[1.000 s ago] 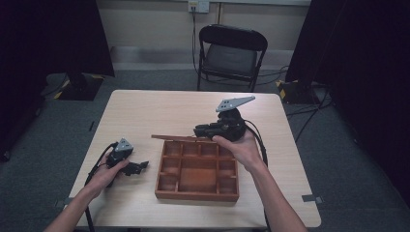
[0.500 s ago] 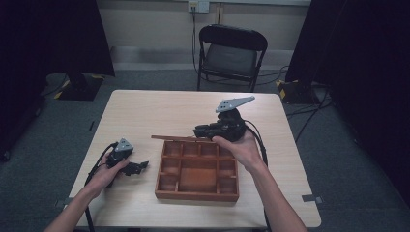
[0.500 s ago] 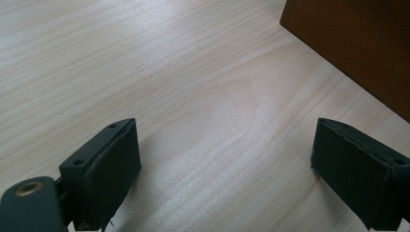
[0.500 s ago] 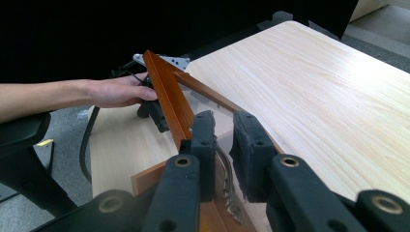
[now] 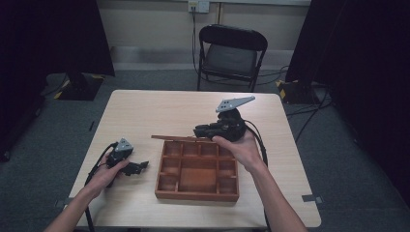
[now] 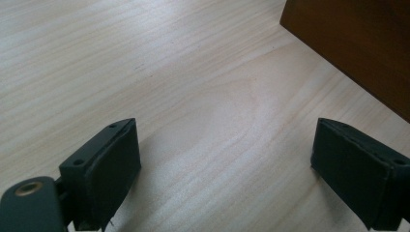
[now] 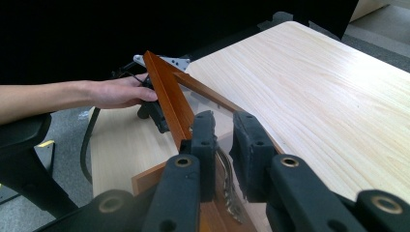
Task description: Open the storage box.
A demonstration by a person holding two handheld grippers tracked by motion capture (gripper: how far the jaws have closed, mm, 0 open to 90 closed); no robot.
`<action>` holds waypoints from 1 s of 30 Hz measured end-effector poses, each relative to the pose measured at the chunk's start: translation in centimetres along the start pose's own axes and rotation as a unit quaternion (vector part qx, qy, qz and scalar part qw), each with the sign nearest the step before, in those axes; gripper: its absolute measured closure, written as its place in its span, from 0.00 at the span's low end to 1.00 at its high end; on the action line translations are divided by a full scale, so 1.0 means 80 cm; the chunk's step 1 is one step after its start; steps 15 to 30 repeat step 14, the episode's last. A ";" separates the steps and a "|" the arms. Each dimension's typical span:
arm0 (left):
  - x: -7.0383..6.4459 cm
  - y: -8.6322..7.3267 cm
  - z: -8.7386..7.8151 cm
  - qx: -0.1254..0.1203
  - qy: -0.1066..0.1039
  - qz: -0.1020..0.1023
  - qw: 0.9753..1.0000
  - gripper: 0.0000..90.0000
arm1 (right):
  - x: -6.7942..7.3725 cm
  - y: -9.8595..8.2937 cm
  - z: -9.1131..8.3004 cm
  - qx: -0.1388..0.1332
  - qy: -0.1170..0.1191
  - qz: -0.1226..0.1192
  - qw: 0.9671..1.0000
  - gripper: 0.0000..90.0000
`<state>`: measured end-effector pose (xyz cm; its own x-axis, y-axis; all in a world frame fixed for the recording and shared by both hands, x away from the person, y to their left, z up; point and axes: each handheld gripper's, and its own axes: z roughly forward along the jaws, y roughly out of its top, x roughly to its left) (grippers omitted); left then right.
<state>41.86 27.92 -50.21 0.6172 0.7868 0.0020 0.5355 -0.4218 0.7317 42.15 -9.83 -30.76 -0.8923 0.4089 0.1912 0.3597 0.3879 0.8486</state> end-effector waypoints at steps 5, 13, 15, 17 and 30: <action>0.000 0.000 0.000 -0.002 0.000 0.000 1.000 0.11 | 0.000 0.000 0.000 0.000 0.000 0.000 1.000 0.89; 0.000 0.000 0.000 0.000 0.001 0.000 1.000 0.11 | 0.000 0.000 0.000 -0.001 0.001 0.001 1.000 0.89; 0.000 0.000 0.000 -0.001 -0.001 0.000 1.000 0.11 | 0.000 0.000 0.000 -0.001 0.000 0.001 1.000 0.89; 0.000 0.000 0.000 -0.001 -0.001 0.000 1.000 0.11 | 0.000 0.000 0.000 -0.001 0.000 0.001 1.000 0.89; 0.000 0.000 0.000 -0.001 -0.001 0.000 1.000 0.11 | 0.000 0.000 0.000 -0.001 0.000 0.001 1.000 0.89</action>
